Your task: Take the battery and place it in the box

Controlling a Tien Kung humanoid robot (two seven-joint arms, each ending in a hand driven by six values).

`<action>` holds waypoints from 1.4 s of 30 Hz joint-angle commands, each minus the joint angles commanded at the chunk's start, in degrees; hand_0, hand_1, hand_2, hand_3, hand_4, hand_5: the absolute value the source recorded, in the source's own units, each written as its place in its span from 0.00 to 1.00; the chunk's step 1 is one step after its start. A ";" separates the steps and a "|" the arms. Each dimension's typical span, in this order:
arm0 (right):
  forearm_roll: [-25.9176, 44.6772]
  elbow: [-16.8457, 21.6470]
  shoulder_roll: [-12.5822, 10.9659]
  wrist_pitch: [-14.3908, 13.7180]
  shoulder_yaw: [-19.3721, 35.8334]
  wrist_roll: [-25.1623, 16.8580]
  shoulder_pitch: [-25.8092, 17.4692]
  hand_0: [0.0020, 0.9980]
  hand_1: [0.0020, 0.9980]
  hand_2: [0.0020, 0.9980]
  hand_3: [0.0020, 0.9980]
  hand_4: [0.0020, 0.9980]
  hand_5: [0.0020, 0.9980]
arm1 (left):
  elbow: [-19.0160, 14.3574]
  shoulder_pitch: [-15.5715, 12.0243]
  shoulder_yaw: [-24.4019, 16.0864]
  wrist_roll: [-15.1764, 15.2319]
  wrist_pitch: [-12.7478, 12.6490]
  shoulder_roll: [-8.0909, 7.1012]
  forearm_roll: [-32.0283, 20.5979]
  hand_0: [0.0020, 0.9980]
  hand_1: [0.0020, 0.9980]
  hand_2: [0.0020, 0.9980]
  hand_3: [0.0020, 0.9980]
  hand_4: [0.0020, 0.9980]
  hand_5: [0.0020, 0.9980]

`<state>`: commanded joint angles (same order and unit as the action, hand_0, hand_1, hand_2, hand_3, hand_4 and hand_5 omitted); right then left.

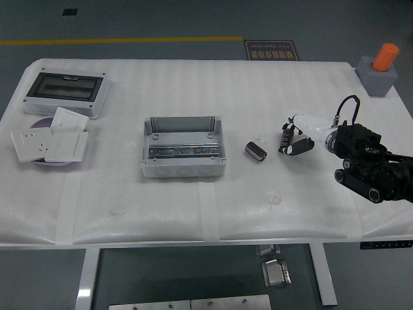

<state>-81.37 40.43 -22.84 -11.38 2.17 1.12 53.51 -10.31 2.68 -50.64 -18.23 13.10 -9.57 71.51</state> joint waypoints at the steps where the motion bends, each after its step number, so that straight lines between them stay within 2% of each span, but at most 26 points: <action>1: -0.05 0.01 0.03 -0.07 0.02 0.01 -0.01 0.60 0.60 0.66 0.70 0.71 0.32 | 0.00 0.01 0.05 0.03 -0.01 0.00 -0.03 0.64 0.67 0.48 0.58 0.45 0.51; 2: -0.08 0.03 0.06 -0.15 0.03 0.03 -0.01 0.59 0.59 0.65 0.68 0.66 0.29 | 0.00 0.02 0.15 0.04 -0.01 0.01 -0.10 0.63 0.67 0.48 0.58 0.45 0.51; 7: -0.27 0.40 -0.04 -0.32 0.04 0.14 0.04 0.59 0.59 0.65 0.68 0.66 0.29 | 0.00 0.00 0.05 0.04 -0.05 0.04 -0.05 0.63 0.67 0.48 0.58 0.45 0.51; 12: 0.51 2.73 -1.61 -2.75 -0.55 0.30 0.25 0.57 0.58 0.64 0.68 0.64 0.29 | 0.00 -0.14 -0.25 -0.03 -0.13 0.15 -0.05 0.63 0.67 0.48 0.58 0.45 0.51; 19: -1.96 7.82 -3.89 -4.17 5.55 1.16 0.20 0.57 0.57 0.64 0.67 0.64 0.28 | 0.00 -0.32 -0.91 -0.25 -0.11 0.20 0.28 0.63 0.67 0.48 0.58 0.45 0.52; 26: -7.28 15.00 -4.03 -5.04 13.40 3.12 -2.57 0.57 0.58 0.64 0.67 0.62 0.28 | 0.00 -0.62 -1.71 -0.54 -0.09 0.23 0.72 0.63 0.67 0.49 0.58 0.45 0.52; 32: -13.37 23.68 -0.70 -5.38 20.62 6.21 -6.79 0.56 0.57 0.63 0.67 0.63 0.28 | 0.00 -1.14 -2.42 -1.04 0.05 0.41 1.10 0.63 0.67 0.49 0.58 0.45 0.52; 37: -16.75 30.39 3.56 -4.94 22.00 7.45 -8.58 0.56 0.57 0.63 0.67 0.63 0.28 | 0.00 -1.28 -2.68 -1.29 0.08 0.42 1.21 0.63 0.67 0.49 0.58 0.45 0.52; 39: -18.48 32.00 5.33 -4.68 21.85 7.73 -8.79 0.57 0.57 0.64 0.68 0.62 0.28 | 0.00 -1.31 -2.65 -1.27 0.03 0.35 1.14 0.63 0.67 0.49 0.58 0.45 0.52; 42: -20.65 32.22 7.14 -3.97 21.51 8.10 -8.75 0.57 0.57 0.64 0.68 0.62 0.28 | 0.00 -1.32 -2.62 -1.25 -0.02 0.27 1.12 0.63 0.67 0.49 0.58 0.45 0.52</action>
<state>-102.02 72.65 -15.70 -15.36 23.68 9.21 44.75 -10.31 1.36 -53.26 -19.48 13.08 -9.30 72.63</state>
